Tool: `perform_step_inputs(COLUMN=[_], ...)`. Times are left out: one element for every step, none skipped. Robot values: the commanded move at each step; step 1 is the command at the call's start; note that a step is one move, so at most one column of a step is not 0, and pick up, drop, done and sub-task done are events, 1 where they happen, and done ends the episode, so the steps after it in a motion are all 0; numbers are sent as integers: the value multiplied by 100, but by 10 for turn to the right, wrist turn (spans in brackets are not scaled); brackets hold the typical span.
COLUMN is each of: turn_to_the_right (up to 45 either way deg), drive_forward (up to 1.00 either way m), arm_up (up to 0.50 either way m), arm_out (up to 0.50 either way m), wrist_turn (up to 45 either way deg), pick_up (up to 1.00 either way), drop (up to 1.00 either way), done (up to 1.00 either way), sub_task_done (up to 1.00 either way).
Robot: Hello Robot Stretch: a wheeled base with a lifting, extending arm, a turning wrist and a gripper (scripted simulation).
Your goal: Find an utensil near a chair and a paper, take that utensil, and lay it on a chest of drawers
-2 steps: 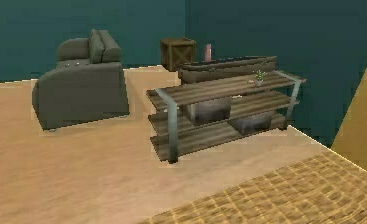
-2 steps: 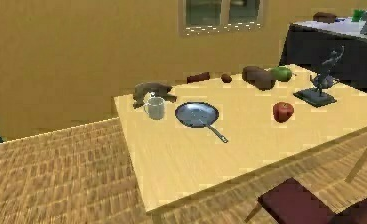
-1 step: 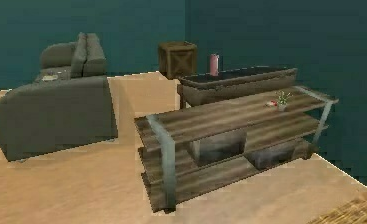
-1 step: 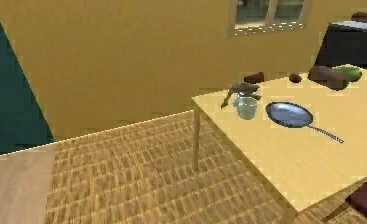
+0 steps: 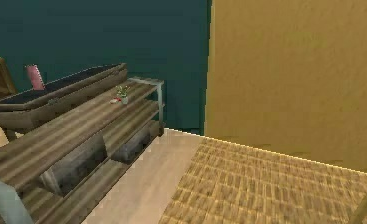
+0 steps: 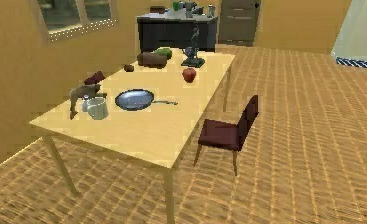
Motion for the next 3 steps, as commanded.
perform_step_inputs(turn_to_the_right=[180,0,180], drive_forward=[0,100,0], arm_up=[0,0,0], arm_out=[0,0,0], wrist_turn=[0,0,0], pick_up=[0,0,0], drop=[0,0,0], done=[0,0,0], sub_task_done=[0,0,0])
